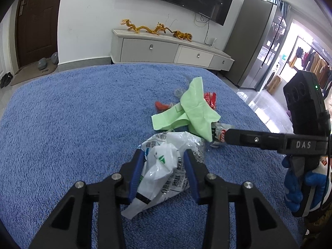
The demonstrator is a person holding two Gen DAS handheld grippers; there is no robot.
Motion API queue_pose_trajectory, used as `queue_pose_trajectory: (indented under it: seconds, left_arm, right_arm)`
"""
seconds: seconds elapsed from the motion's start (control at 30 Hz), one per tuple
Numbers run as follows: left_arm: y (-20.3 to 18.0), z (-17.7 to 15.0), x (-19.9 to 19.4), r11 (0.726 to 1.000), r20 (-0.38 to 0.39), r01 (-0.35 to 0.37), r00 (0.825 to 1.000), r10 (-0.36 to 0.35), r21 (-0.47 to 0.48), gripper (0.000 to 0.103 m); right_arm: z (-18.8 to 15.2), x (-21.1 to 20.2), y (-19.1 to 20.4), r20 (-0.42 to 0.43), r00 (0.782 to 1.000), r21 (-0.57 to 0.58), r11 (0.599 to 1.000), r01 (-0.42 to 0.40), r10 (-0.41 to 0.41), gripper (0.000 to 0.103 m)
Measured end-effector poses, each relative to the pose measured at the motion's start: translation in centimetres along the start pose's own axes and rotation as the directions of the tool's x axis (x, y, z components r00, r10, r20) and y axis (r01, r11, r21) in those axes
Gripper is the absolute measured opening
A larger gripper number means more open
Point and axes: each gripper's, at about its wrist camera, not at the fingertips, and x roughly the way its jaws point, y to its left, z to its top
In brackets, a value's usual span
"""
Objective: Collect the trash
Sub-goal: 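Grasp the white plastic bag with the left tool while the right tool grasps the red snack bag, then carry both bags over the white bin and open both tools to drop them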
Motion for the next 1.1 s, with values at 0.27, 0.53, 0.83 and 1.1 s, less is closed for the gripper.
queue_pose_trajectory:
  seconds: [0.27,0.53,0.83,1.1]
  left_arm:
    - [0.1,-0.1,-0.2,1.000,0.000,0.003,1.000,-0.003,0.002,0.032]
    - [-1.2,-0.8,-1.0,1.000,-0.002,-0.013,1.000,0.013,0.020,0.024]
    - [-2.6,-3.9,-4.3,1.000,-0.010,0.000,1.000,0.000,-0.023,0.020]
    - [-4.6,-5.5,-8.4,0.999,0.023,0.003,1.000,-0.002,-0.040,0.020]
  right_arm:
    - [0.8,1.5,0.7,-0.004,0.994,-0.030,0.993,0.111,-0.111,0.046]
    - [1.8,2.7,1.4,-0.037,0.984,-0.075,0.982,0.171,-0.174,0.034]
    - [-1.2,-0.7,1.4,-0.047,0.980,-0.081,0.979,0.189,-0.193,0.021]
    - [-5.3,-8.9,0.3,0.032,0.984,-0.023,0.984,0.178,-0.177,0.021]
